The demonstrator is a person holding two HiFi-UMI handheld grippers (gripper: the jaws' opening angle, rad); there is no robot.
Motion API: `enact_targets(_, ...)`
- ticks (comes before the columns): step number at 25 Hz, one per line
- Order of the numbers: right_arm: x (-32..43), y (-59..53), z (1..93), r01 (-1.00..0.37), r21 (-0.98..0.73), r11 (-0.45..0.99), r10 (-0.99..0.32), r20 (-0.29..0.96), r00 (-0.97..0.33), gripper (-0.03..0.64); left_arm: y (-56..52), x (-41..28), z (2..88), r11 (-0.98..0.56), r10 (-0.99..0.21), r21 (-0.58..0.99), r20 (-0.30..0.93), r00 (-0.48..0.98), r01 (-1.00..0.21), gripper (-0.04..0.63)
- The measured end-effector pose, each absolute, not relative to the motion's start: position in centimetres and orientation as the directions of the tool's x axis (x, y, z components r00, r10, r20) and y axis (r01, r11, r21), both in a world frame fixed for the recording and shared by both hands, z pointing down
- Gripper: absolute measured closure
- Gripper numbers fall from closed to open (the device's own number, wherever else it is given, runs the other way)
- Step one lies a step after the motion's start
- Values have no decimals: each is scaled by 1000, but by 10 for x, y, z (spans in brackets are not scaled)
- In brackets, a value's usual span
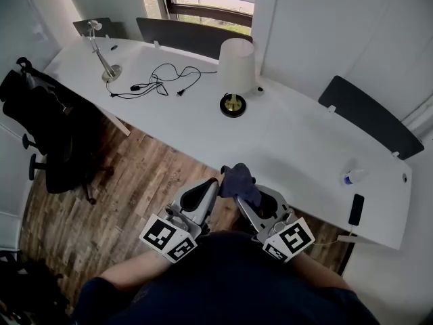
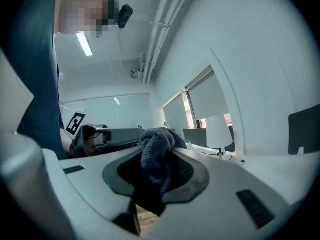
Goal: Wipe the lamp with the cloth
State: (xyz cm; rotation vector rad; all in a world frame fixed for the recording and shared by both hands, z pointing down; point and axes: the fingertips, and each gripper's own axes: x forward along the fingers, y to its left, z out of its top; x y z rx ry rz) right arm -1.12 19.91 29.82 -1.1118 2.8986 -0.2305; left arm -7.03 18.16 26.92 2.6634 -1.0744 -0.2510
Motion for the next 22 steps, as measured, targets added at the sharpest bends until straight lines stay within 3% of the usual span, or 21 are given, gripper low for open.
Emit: enact_targets(22,75,14,352,-512,-236,826,-504,98,-858,512,10,9,324,-498,-832,268,119,541,-825,597)
